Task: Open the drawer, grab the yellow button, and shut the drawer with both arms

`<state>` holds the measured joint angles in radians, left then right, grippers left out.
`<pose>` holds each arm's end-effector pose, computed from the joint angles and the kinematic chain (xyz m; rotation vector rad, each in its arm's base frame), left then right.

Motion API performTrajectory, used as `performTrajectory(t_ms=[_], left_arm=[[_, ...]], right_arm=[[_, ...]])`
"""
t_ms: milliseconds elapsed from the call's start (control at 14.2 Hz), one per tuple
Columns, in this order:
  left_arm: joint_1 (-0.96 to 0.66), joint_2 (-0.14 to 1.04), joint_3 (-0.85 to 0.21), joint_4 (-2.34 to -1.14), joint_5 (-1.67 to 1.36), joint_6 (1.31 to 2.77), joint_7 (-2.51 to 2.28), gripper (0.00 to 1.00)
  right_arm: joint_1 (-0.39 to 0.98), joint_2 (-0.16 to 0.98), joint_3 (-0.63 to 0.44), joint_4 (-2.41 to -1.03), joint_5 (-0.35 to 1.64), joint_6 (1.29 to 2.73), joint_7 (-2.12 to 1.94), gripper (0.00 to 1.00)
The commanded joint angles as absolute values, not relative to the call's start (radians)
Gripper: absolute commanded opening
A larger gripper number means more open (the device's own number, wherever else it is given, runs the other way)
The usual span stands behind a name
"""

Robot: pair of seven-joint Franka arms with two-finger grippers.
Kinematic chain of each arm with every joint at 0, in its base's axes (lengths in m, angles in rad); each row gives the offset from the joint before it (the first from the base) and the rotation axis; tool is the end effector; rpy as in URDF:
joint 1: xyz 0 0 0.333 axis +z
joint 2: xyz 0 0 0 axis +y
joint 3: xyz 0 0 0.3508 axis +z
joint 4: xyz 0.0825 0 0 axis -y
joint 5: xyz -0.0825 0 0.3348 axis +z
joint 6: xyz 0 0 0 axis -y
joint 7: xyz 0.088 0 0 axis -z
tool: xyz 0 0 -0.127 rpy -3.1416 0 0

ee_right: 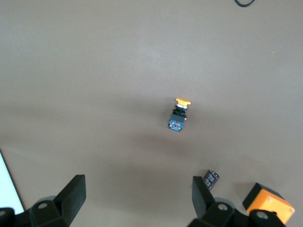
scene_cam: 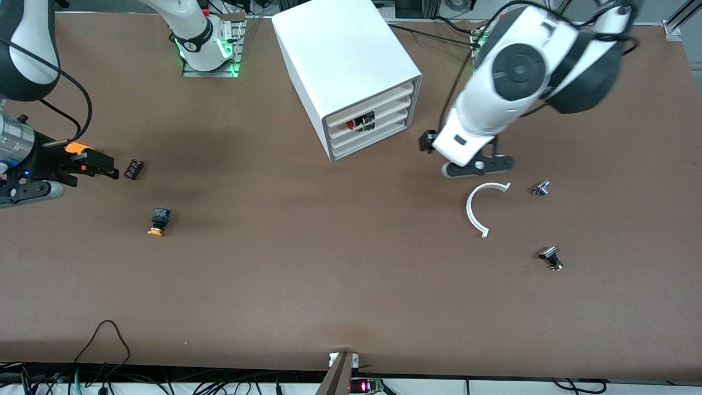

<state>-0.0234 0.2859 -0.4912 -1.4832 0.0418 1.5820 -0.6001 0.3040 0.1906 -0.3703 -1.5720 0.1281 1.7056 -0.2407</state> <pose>0.5244 -0.2477 0.5364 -3.1235 -0.1383 0.2811 0.5706 -0.0046 0.5538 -3.0676 -0.2444 0.0529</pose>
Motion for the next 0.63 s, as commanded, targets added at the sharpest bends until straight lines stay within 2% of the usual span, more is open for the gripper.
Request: performTrajectory(t_ms=[0, 141, 352, 562], left_arm=[[-0.018, 0.211, -0.355, -1.453, 0.052, 1.529, -0.322, 1.0], [-0.021, 0.131, -0.255, -1.494, 0.029, 1.528, -0.143, 1.0], [-0.063, 0.01, -0.074, -1.595, -0.04, 1.534, 0.032, 1.0], [-0.063, -0.064, -0.011, -1.692, -0.052, 1.542, 0.121, 1.0]], right_arm=[[0.178, 0.121, -0.203, -1.566, 0.068, 1.657, -0.169, 0.99], [0.085, 0.089, -0.091, -1.566, 0.048, 1.64, -0.132, 0.99], [-0.006, 0.054, 0.0, -1.566, 0.048, 1.618, -0.132, 0.99], [-0.032, 0.022, 0.034, -1.566, 0.046, 1.582, -0.106, 0.99]])
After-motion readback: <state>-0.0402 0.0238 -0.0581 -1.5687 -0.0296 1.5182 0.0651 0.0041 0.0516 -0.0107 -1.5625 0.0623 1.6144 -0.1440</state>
